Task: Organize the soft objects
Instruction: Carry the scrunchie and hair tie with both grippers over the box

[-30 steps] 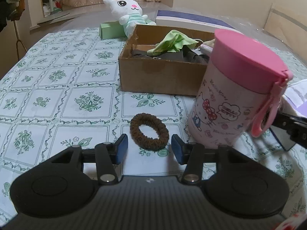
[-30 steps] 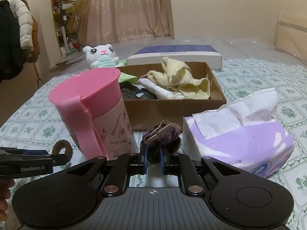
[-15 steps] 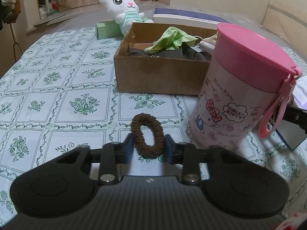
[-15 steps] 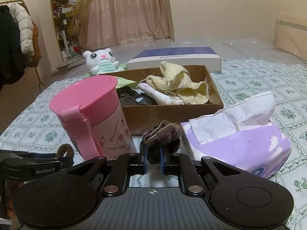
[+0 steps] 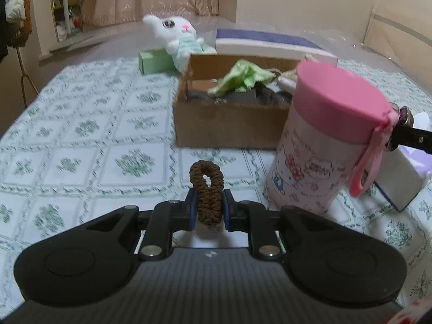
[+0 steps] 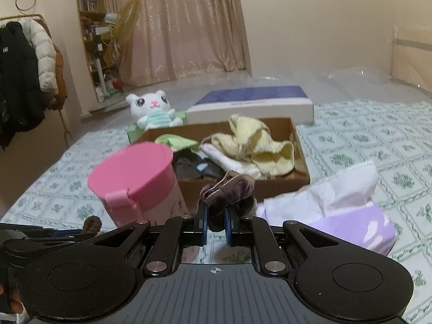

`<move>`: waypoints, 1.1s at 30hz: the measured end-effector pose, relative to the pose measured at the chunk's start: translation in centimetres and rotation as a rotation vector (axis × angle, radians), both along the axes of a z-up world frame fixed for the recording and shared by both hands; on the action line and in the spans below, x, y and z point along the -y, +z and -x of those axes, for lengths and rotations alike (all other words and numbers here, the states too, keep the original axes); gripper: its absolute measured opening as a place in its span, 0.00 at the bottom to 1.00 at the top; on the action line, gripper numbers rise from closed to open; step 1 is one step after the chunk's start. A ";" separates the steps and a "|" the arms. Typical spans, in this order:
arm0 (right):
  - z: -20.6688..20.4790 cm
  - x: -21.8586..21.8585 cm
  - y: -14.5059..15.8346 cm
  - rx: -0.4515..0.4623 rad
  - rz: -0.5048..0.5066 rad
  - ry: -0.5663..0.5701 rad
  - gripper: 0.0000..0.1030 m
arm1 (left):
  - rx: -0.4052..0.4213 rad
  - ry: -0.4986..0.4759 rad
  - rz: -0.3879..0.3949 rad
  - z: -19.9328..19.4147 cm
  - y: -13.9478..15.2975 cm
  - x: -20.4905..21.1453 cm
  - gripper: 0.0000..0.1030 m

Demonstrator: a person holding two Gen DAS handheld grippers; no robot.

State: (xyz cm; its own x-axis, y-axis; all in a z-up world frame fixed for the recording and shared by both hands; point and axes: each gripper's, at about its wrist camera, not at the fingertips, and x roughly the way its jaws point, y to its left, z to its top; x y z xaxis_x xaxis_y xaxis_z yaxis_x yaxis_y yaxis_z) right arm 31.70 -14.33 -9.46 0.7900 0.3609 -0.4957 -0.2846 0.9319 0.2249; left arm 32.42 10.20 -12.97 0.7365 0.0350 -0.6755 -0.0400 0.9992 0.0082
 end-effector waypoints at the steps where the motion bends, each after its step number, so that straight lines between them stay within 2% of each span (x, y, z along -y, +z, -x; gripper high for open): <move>1: 0.0 0.1 0.2 0.008 -0.004 0.001 0.12 | 0.007 0.002 -0.004 0.0 0.4 -0.2 0.16; 8: -1.3 1.0 2.2 0.057 -0.027 0.022 0.12 | 0.069 0.002 -0.031 -0.8 3.2 -1.2 0.16; 15: -4.7 2.8 4.0 0.084 -0.039 0.043 0.12 | 0.116 -0.025 -0.053 -2.8 5.4 -1.8 0.16; 25: -9.8 5.2 4.5 0.031 0.007 0.104 0.12 | 0.138 -0.065 -0.061 -5.5 6.7 -1.6 0.16; 33: -11.8 4.9 2.7 -0.031 0.087 0.144 0.12 | 0.137 -0.073 -0.063 -6.0 6.7 -1.3 0.17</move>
State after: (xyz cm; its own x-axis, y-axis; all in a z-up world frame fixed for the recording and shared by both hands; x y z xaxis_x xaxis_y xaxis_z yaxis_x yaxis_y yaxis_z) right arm 43.46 -19.26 -6.77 0.7171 0.4236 -0.5535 -0.4104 0.8985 0.1559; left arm 38.41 11.51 -6.28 0.8235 0.0174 -0.5670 0.0273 0.9972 0.0703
